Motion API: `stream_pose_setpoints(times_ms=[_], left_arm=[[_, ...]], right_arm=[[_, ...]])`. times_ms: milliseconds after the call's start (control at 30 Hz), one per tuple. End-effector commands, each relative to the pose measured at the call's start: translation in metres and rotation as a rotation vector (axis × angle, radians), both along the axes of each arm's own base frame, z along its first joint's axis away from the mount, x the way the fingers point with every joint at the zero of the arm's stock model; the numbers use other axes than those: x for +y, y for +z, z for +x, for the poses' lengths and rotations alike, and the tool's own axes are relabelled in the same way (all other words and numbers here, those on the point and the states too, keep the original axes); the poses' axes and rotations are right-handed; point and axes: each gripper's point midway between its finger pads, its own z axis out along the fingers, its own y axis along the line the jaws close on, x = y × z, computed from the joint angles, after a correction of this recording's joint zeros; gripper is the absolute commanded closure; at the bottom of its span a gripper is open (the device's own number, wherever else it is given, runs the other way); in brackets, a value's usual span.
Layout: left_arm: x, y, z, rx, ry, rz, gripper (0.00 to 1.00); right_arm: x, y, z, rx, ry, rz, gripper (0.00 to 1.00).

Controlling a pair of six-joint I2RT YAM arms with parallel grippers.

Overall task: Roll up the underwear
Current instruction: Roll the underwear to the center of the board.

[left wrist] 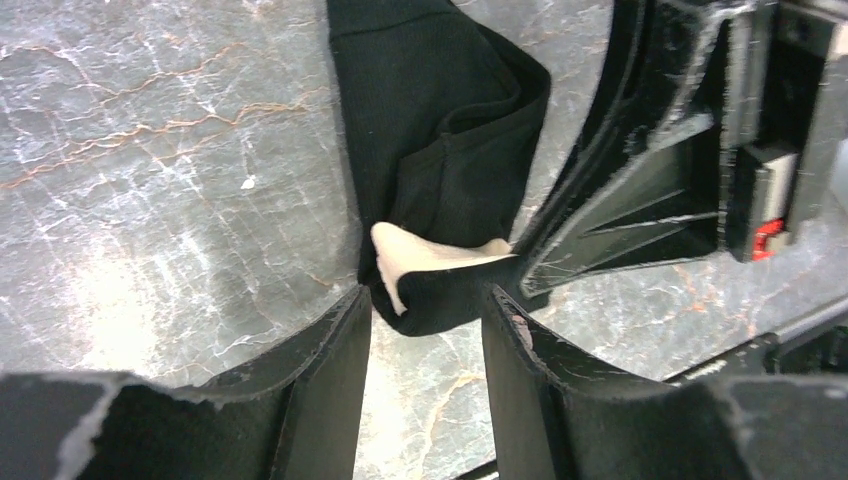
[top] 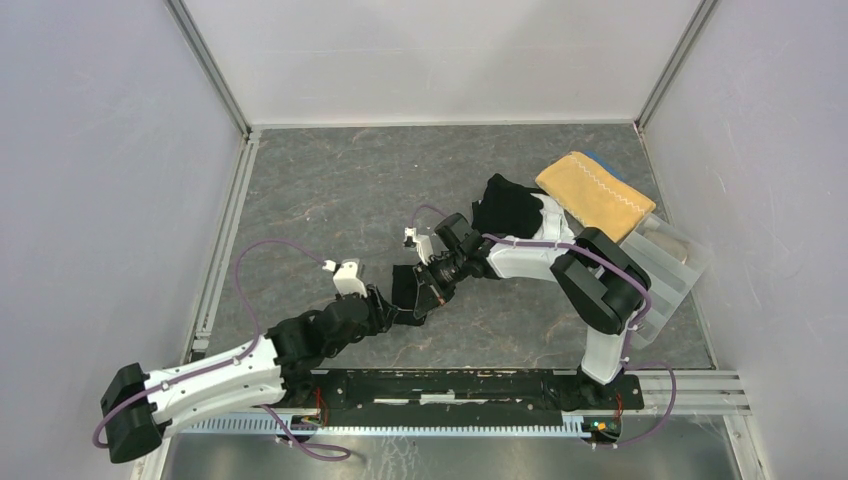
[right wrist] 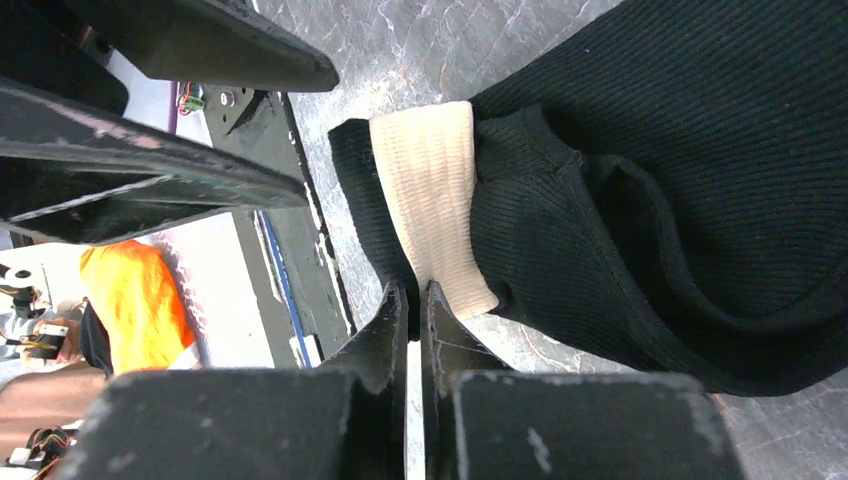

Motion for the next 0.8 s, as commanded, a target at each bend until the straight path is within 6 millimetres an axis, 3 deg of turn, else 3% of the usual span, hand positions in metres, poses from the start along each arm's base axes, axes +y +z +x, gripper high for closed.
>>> stream_pose_setpoints(times_ms=[0,167,367,633,767], left_arm=[[0.003,0.009,0.014,-0.034,0.076,0.019,0.48],[0.009,0.005,0.017,0.032,0.194,0.006,0.39],[-0.005,0.009,0.021,0.042,0.208,-0.089,0.31],[-0.012,-0.019,0.015,0.144,0.209,-0.019,0.46],[-0.016,-0.024,0.016,0.153,0.213,-0.017,0.53]], right_arm=[[0.004,-0.001,0.014,-0.038,-0.030,-0.013,1.00],[0.000,-0.004,0.011,-0.045,-0.028,-0.019,1.00],[-0.003,-0.006,0.010,-0.050,-0.027,-0.025,1.00],[-0.003,-0.006,0.012,-0.064,-0.031,-0.027,1.00],[-0.005,-0.006,0.012,-0.070,-0.031,-0.029,1.00]])
